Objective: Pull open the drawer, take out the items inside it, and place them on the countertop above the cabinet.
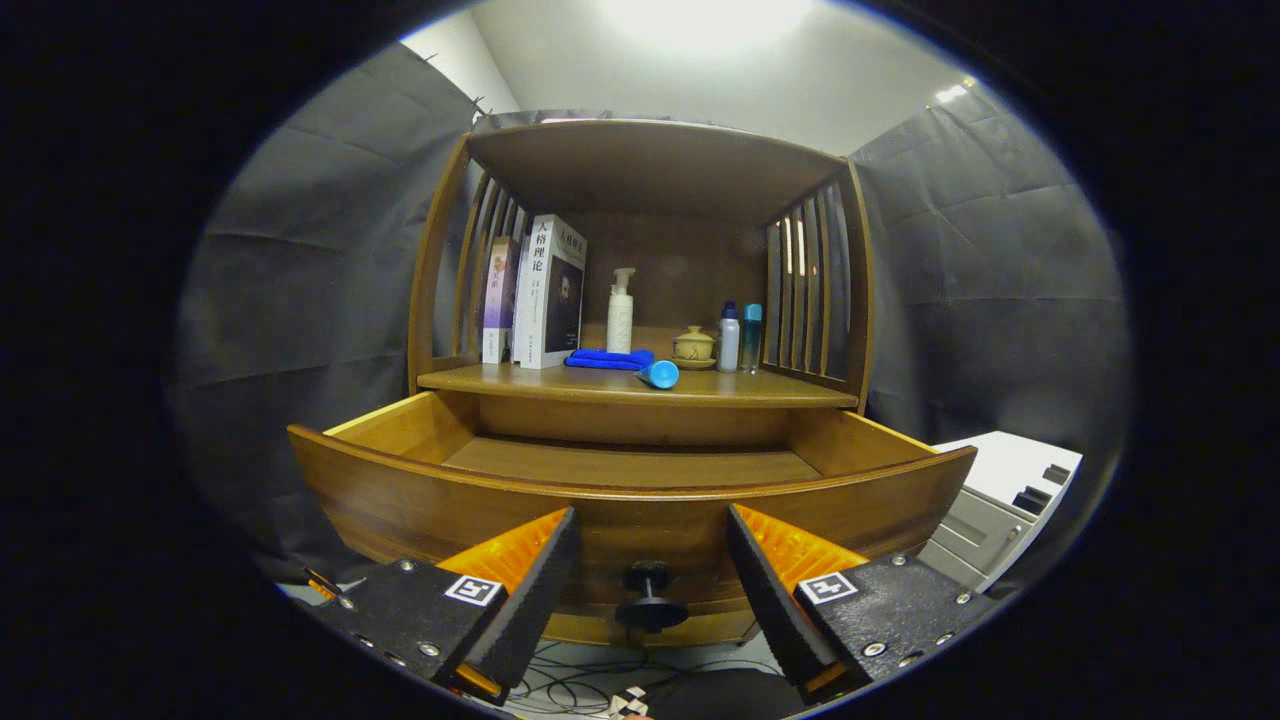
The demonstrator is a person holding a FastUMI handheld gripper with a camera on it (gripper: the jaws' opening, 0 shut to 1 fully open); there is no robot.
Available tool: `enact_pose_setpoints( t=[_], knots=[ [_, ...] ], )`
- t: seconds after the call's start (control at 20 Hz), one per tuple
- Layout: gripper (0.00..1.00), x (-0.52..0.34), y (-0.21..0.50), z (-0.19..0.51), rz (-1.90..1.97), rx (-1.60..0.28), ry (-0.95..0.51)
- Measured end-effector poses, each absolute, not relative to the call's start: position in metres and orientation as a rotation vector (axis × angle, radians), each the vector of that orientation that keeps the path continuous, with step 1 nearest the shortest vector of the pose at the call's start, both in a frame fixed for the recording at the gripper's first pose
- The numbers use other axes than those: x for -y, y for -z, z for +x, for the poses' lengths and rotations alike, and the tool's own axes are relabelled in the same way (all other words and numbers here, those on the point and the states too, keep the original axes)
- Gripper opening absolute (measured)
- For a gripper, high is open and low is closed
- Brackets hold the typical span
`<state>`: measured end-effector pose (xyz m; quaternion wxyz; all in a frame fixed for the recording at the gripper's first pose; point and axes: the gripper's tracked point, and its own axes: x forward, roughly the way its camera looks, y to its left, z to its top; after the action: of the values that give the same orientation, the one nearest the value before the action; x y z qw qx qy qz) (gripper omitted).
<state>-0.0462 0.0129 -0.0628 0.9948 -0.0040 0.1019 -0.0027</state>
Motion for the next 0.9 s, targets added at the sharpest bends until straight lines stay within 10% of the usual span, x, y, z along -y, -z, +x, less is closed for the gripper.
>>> enact_pose_setpoints(
  t=[0.9],
  knots=[
    [0.92,-0.023,0.07,0.049,0.061,-0.203,-0.01]
  ],
)
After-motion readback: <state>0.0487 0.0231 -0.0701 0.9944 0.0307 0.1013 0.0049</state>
